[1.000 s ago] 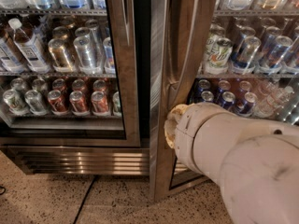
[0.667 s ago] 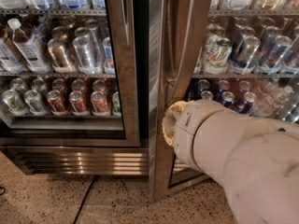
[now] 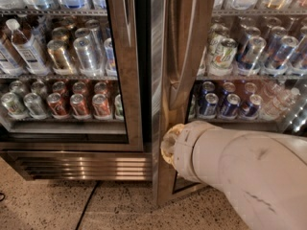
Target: Open right fridge door
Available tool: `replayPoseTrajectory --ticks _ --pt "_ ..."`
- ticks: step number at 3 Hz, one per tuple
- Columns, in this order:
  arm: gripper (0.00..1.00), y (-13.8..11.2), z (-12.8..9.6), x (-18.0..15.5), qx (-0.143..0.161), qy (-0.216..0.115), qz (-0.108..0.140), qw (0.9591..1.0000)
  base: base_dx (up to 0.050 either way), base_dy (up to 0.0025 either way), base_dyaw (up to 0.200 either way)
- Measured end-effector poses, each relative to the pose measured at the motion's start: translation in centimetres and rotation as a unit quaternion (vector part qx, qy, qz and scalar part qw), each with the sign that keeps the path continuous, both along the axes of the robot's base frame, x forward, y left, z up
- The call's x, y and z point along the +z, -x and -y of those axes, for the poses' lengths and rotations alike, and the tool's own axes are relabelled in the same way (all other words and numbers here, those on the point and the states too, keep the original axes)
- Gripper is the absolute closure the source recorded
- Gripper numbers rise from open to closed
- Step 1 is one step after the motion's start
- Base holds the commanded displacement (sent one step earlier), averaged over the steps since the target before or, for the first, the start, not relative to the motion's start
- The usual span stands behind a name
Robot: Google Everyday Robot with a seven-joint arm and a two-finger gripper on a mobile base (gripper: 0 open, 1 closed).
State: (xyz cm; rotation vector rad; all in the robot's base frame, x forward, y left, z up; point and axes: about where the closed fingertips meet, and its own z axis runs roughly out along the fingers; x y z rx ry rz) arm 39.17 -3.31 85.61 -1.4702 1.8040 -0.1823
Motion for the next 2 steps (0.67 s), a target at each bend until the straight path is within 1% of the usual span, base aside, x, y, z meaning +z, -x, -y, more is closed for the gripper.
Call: replayPoseTrajectory --ticks 1,2 --pt "1.0 0.2 -0.3 -2.2 0.001 -0.019 -0.027 0.9994 0.0 0.0 0.0" --pt "1.0 0.8 -1.0 -4.9 0.006 -0.041 -0.058 0.9975 0.0 0.0 0.0"
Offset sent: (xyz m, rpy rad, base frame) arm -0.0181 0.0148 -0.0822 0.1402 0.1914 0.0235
